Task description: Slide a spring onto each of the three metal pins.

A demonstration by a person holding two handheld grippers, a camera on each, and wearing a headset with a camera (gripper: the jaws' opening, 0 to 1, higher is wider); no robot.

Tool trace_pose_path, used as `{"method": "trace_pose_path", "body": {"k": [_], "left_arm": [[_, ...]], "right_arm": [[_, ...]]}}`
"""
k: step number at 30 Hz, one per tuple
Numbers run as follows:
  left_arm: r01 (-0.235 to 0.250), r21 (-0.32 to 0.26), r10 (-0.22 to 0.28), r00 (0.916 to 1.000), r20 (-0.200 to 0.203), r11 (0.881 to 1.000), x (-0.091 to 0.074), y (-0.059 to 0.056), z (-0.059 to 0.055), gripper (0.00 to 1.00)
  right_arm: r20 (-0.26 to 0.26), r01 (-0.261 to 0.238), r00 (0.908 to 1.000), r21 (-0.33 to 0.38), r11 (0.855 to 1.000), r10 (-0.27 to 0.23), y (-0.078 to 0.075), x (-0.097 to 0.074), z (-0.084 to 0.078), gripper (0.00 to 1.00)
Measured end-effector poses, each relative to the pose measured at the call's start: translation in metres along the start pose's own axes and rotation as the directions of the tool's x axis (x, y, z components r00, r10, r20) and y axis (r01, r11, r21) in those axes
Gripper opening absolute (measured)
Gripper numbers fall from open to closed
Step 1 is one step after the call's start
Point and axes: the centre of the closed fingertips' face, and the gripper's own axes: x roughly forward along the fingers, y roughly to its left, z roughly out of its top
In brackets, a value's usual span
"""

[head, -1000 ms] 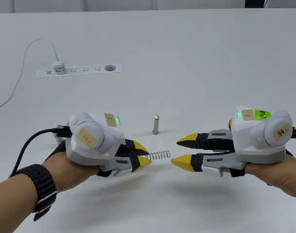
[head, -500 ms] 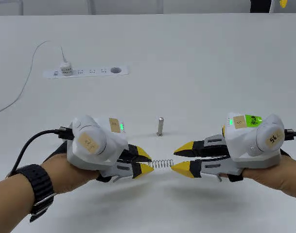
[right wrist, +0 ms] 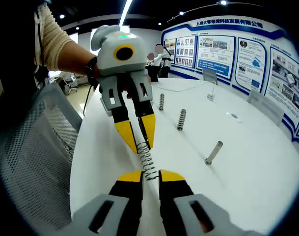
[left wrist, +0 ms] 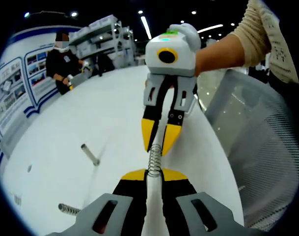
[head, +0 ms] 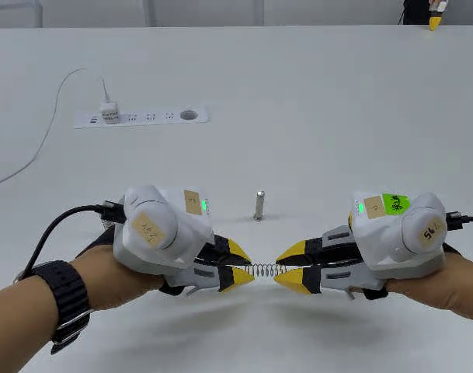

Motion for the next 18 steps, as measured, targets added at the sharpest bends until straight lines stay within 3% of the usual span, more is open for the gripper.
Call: {"method": "trace_pose_path", "body": {"k": [6, 18], "left_arm": [[0.010, -0.049, -0.008, 0.9990, 0.043, 0.999, -0.004, 0.000, 0.009, 0.09], [0.018, -0.091, -0.006, 0.9915, 0.130, 0.996, -0.007, 0.002, 0.033, 0.09]], "right_arm": [[0.005, 0.005, 1.0000, 0.000, 1.000, -0.005, -0.001, 0.000, 0.001, 0.13], [0.032, 0.006, 0.9995, 0.026, 1.000, -0.007, -0.001, -0.001, 0.005, 0.12]]}}
